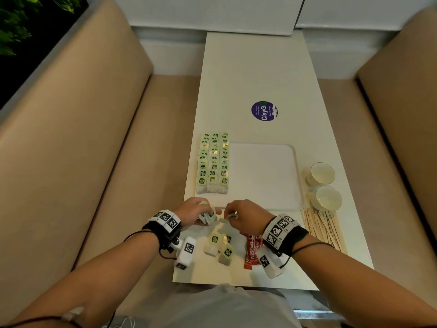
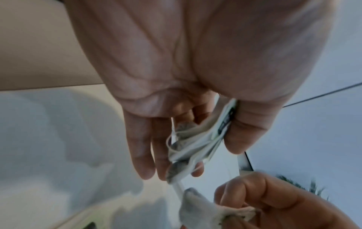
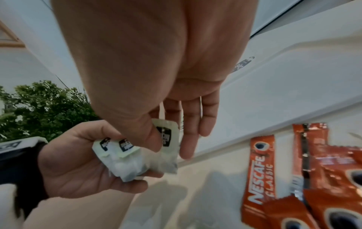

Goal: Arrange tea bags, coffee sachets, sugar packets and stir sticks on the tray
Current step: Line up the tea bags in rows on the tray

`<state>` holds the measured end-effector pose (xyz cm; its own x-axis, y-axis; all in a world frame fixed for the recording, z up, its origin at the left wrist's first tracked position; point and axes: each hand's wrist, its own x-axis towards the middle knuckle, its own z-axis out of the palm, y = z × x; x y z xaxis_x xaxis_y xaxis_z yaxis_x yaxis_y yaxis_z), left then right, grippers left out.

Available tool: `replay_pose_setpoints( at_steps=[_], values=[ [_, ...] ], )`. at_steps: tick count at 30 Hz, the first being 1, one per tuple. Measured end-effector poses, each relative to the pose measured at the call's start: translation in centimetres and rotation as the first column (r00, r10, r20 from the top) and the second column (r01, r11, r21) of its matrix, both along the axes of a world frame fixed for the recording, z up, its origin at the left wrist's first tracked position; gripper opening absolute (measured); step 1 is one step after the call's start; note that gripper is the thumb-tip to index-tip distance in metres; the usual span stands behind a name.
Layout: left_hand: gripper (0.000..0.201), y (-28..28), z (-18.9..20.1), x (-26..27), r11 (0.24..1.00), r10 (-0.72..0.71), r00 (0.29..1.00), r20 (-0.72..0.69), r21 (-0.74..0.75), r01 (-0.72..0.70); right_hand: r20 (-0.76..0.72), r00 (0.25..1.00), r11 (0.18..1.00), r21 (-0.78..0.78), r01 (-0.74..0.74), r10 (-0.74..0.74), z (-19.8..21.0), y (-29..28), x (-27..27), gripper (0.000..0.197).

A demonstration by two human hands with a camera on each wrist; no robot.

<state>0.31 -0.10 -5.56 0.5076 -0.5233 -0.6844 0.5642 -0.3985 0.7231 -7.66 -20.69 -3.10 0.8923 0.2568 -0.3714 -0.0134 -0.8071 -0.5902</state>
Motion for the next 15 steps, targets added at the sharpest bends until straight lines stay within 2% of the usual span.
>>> replay_pose_setpoints(
  at_steps=[5,6,8,9,11,13,15],
  values=[
    [0.039,-0.9,0.6,0.2,0.994,0.111,0.991,-0.077,0.0,-0.111,-0.004,0.999,0.995,0.085,0.043,-0.043,0.2,0.6,1.0,0.021],
    [0.034,-1.0,0.8,0.2,0.992,0.128,0.987,-0.093,-0.002,-0.129,0.0,0.998,0.992,0.111,0.067,-0.067,0.1,0.7,1.3,0.021],
    [0.012,-1.2,1.3,0.2,0.986,0.156,0.978,-0.137,-0.041,-0.163,0.009,0.989,0.979,0.144,0.145,-0.148,0.1,0.7,1.8,0.021],
    [0.008,-1.2,1.5,0.2,0.979,0.176,0.968,-0.178,-0.069,-0.19,0.017,0.982,0.972,0.149,0.183,-0.187,0.0,0.8,2.0,0.022],
    [0.03,-1.1,1.5,0.4,0.969,0.181,0.954,-0.24,-0.125,-0.215,0.032,0.971,0.961,0.156,0.23,-0.237,0.0,0.8,2.5,0.023],
    [0.036,-1.1,1.4,0.4,0.975,0.155,0.968,-0.196,-0.127,-0.182,0.036,0.965,0.953,0.17,0.251,-0.26,-0.1,0.9,2.8,0.024],
    [0.035,-1.2,1.1,0.3,0.99,0.108,0.991,-0.079,-0.077,-0.114,0.025,0.958,0.941,0.197,0.274,-0.284,-0.1,1.0,3.0,0.025]
  ],
)
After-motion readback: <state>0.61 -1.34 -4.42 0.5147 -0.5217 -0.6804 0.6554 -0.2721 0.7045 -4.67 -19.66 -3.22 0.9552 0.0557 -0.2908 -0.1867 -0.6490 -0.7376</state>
